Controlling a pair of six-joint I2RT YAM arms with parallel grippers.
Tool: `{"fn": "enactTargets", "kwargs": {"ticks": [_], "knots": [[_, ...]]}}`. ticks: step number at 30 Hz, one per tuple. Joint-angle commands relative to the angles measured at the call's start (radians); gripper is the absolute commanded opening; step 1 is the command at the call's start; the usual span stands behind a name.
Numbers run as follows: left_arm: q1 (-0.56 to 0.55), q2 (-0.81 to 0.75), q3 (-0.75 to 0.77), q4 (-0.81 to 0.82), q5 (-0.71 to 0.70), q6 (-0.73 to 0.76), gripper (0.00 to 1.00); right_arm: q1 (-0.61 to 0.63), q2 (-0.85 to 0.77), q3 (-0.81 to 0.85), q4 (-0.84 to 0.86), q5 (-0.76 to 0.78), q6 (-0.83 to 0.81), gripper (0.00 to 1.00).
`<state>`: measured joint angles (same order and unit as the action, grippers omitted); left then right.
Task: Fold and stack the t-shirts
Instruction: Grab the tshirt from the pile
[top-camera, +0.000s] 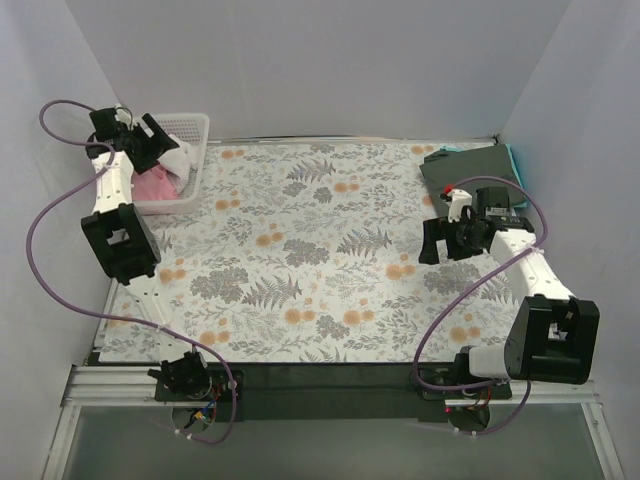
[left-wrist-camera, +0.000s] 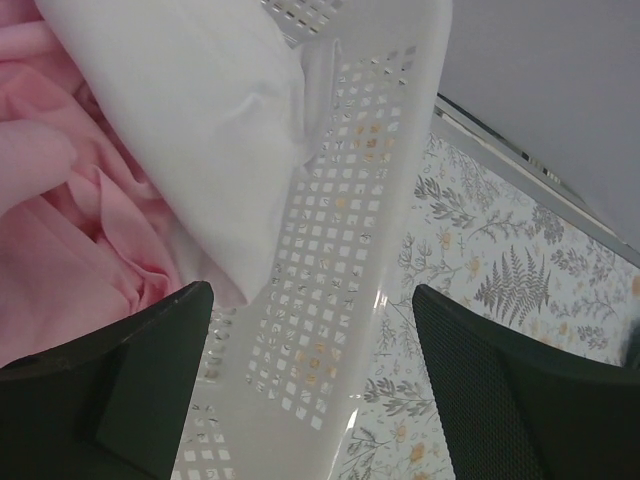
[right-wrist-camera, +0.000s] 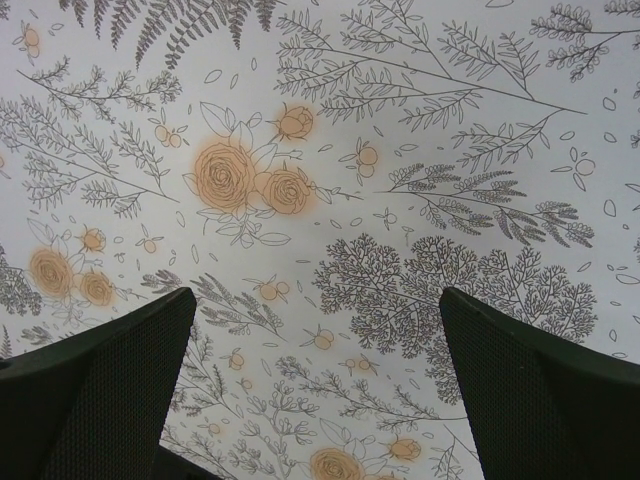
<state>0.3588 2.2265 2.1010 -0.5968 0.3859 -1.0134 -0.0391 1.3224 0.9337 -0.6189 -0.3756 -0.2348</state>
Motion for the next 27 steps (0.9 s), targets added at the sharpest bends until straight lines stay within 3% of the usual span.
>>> {"fn": "enactTargets", "kwargs": {"ticks": [1,15,24,27], "knots": [[-0.017,-0.016,-0.032,0.072,0.042,-0.056,0.75,-0.001,0.018,-0.004,0.022,-0.005,-0.006,0.98],[-0.017,0.053,-0.078,0.115,-0.028,-0.125,0.71,-0.001,0.064,0.019,0.019,0.033,-0.003,0.98],[-0.026,0.185,0.042,0.143,0.013,-0.14,0.7,-0.001,0.083,0.022,0.015,0.069,-0.005,0.98],[-0.029,0.217,0.089,0.19,0.053,-0.155,0.64,-0.001,0.097,0.03,0.008,0.075,-0.004,0.98]]}}
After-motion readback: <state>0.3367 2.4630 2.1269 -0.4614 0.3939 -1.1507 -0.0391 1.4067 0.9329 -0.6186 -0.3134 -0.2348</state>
